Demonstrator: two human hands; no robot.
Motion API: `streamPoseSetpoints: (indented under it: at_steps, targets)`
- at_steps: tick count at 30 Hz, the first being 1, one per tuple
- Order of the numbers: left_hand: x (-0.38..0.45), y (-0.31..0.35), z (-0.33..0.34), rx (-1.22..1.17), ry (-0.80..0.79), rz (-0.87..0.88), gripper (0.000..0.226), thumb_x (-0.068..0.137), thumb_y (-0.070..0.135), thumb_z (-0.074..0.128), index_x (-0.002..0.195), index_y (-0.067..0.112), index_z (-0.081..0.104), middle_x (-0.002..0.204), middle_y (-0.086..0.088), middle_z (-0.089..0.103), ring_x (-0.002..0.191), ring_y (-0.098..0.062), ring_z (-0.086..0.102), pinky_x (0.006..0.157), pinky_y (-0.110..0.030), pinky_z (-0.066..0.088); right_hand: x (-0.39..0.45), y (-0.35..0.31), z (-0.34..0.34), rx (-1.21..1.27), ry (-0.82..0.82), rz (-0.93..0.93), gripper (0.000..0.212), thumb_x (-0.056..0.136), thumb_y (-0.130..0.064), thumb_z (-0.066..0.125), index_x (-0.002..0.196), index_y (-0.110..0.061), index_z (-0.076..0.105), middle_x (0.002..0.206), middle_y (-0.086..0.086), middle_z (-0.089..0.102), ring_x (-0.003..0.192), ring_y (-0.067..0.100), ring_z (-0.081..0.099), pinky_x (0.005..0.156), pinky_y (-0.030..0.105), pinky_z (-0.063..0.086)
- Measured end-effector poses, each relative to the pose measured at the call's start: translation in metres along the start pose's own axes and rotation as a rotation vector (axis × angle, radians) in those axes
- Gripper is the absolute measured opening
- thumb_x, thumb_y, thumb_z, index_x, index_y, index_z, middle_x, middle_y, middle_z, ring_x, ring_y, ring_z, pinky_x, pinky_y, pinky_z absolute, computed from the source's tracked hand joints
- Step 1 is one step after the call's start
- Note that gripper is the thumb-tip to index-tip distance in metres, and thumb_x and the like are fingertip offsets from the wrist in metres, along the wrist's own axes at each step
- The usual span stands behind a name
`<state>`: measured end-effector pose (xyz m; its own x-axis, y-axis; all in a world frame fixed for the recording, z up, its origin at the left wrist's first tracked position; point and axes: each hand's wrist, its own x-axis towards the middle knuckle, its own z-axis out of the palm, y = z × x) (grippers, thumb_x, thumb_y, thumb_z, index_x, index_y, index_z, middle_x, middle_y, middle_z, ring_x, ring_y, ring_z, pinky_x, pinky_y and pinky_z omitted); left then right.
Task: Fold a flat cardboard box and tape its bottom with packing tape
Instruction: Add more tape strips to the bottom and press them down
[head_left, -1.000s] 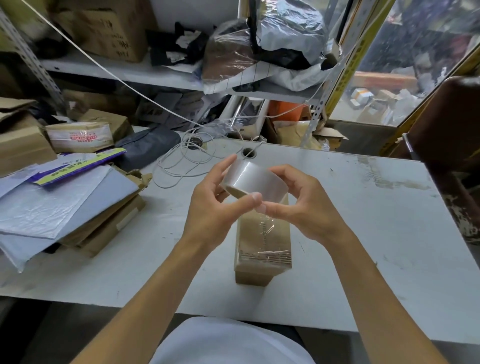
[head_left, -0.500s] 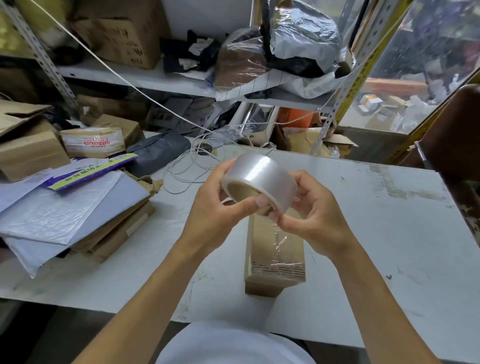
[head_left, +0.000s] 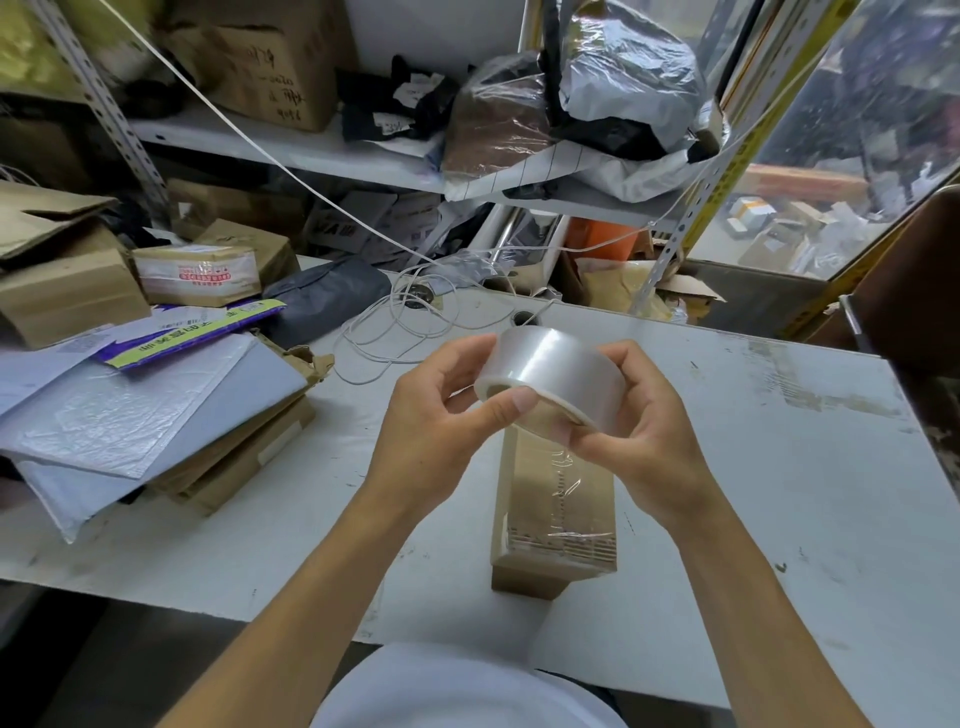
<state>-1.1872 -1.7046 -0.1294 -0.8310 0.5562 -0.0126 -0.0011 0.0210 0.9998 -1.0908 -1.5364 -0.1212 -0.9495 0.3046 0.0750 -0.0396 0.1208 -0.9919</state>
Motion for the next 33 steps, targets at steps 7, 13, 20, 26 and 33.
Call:
streamPoseSetpoints:
  at_steps: [7, 13, 20, 26, 33]
  targets:
    - [-0.007, -0.001, 0.001, 0.185, 0.061, 0.088, 0.078, 0.063, 0.044, 0.085, 0.134, 0.022, 0.061, 0.127, 0.012, 0.066, 0.120, -0.001, 0.060, 0.104, -0.032, 0.050, 0.003, -0.006, -0.001, -0.329, -0.073, 0.068, 0.057, 0.062, -0.058, 0.081, 0.103, -0.024, 0.062, 0.092, -0.002, 0.066, 0.083, 0.019, 0.064, 0.072, 0.051, 0.055]
    - [-0.007, -0.001, 0.006, 0.270, -0.035, 0.229, 0.064, 0.074, 0.021, 0.084, 0.133, 0.017, 0.060, 0.130, 0.006, 0.065, 0.123, -0.010, 0.059, 0.105, -0.029, 0.048, 0.004, -0.006, -0.004, -0.090, -0.094, 0.071, 0.063, 0.075, -0.055, 0.071, 0.093, 0.004, 0.060, 0.072, 0.010, 0.059, 0.061, 0.027, 0.053, 0.054, 0.037, 0.042]
    - [-0.006, 0.010, 0.005, -0.039, 0.002, 0.178, 0.043, 0.080, 0.007, 0.075, 0.121, 0.016, 0.066, 0.122, 0.001, 0.070, 0.119, -0.014, 0.063, 0.104, -0.031, 0.048, -0.003, -0.004, -0.010, 0.001, -0.124, 0.046, 0.042, 0.083, -0.039, 0.063, 0.099, 0.000, 0.060, 0.080, 0.005, 0.058, 0.069, 0.015, 0.056, 0.059, 0.023, 0.046]
    - [-0.008, 0.017, 0.010, 0.236, 0.224, 0.221, 0.019, 0.082, 0.015, 0.079, 0.099, 0.022, 0.077, 0.092, 0.011, 0.075, 0.086, -0.007, 0.070, 0.079, -0.019, 0.056, -0.002, -0.002, -0.007, -0.056, -0.156, 0.030, 0.036, 0.082, -0.032, 0.068, 0.101, -0.002, 0.061, 0.083, 0.004, 0.057, 0.072, 0.012, 0.057, 0.062, 0.022, 0.049]
    - [0.000, 0.026, 0.012, 0.288, 0.264, 0.185, 0.021, 0.085, 0.005, 0.072, 0.100, 0.019, 0.076, 0.079, 0.011, 0.073, 0.076, -0.003, 0.069, 0.073, -0.012, 0.052, -0.001, -0.003, -0.009, -0.226, -0.128, -0.003, 0.034, 0.080, -0.042, 0.069, 0.104, -0.019, 0.066, 0.100, 0.006, 0.062, 0.085, 0.018, 0.061, 0.071, 0.034, 0.052]
